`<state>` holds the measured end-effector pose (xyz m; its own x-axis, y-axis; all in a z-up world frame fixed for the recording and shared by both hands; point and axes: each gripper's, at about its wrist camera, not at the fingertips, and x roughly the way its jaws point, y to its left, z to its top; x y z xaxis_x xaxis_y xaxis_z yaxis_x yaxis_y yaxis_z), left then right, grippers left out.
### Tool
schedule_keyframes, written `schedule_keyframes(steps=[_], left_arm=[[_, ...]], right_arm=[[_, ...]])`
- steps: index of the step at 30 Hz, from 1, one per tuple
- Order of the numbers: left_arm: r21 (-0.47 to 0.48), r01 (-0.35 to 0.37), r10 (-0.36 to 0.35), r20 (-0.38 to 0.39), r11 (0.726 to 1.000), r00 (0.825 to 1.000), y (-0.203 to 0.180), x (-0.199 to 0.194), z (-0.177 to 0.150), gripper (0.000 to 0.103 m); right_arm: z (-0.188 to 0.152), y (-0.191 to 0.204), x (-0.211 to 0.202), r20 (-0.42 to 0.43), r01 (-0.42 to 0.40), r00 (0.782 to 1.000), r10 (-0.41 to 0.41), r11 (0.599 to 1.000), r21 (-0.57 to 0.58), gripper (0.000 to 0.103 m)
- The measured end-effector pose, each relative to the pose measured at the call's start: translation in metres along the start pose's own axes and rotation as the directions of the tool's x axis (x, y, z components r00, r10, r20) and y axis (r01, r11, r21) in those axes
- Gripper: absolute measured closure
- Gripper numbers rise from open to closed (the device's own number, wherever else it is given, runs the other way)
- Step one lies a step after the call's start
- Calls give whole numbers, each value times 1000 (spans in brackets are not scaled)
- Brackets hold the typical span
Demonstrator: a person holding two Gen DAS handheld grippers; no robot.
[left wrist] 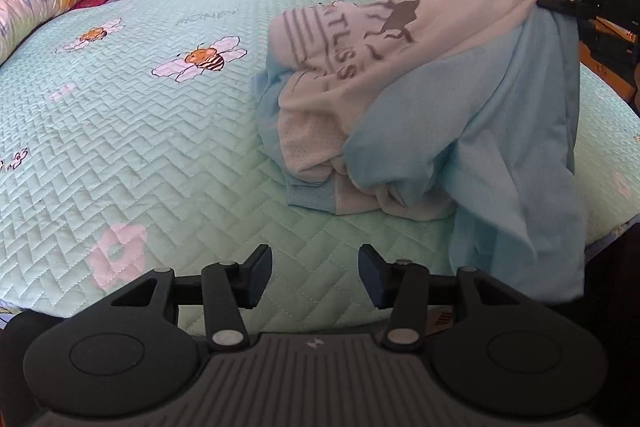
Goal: Fold clothes
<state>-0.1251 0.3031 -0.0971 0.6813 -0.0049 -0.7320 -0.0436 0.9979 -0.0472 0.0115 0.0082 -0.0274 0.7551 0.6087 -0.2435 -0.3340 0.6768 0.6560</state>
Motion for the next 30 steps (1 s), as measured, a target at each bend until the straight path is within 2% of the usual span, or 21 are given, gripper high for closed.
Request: schedule_keyframes(steps=[1, 2, 4, 9, 13, 17, 21, 24, 25, 26, 28, 30], left_arm=[[9, 1, -1, 2, 1000, 1000, -3, -1, 0, 52], [18, 2, -3, 3, 1000, 1000, -6, -2, 0, 52], [39, 2, -2, 4, 999, 1000, -12, -4, 0, 52], [77, -7, 6, 18, 997, 1000, -20, -12, 0, 51], [90, -12, 11, 20, 996, 1000, -22, -13, 3, 49], [142, 3, -6, 17, 990, 1000, -36, -7, 11, 49], [246, 40, -50, 31, 968, 998, -62, 4, 25, 49], [313, 52, -59, 12, 948, 998, -83, 22, 33, 49], [331, 59, -62, 0, 942, 998, -89, 29, 34, 49], [348, 67, -67, -13, 935, 998, -96, 36, 35, 49], [389, 96, -86, -43, 916, 995, -111, 46, 30, 49], [425, 111, -92, -65, 898, 994, -123, 55, 23, 47]], right_arm=[[1, -10, -4, -13, 10, 1000, -10, 1000, 23, 85], [1, -20, -8, -25, 20, 1000, -19, 999, 46, 70], [-6, -38, -14, -53, 24, 998, -20, 996, 86, 56], [-28, -57, -1, -116, 123, 986, -117, 991, 47, 54], [-25, -83, -9, -105, 131, 987, -117, 983, 131, 54], [-34, -99, -3, -182, 123, 979, -90, 977, 176, 53], [-51, -107, 7, -251, 124, 965, -70, 971, 205, 53], [-61, -103, 10, -264, 103, 963, -48, 975, 197, 54], [-61, -101, 9, -265, 86, 964, -31, 976, 198, 59], [-62, -101, 9, -266, 69, 964, -14, 977, 201, 74], [-63, -100, 9, -267, 51, 964, 7, 976, 210, 89], [-64, -100, 9, -261, 46, 965, 11, 976, 211, 92]])
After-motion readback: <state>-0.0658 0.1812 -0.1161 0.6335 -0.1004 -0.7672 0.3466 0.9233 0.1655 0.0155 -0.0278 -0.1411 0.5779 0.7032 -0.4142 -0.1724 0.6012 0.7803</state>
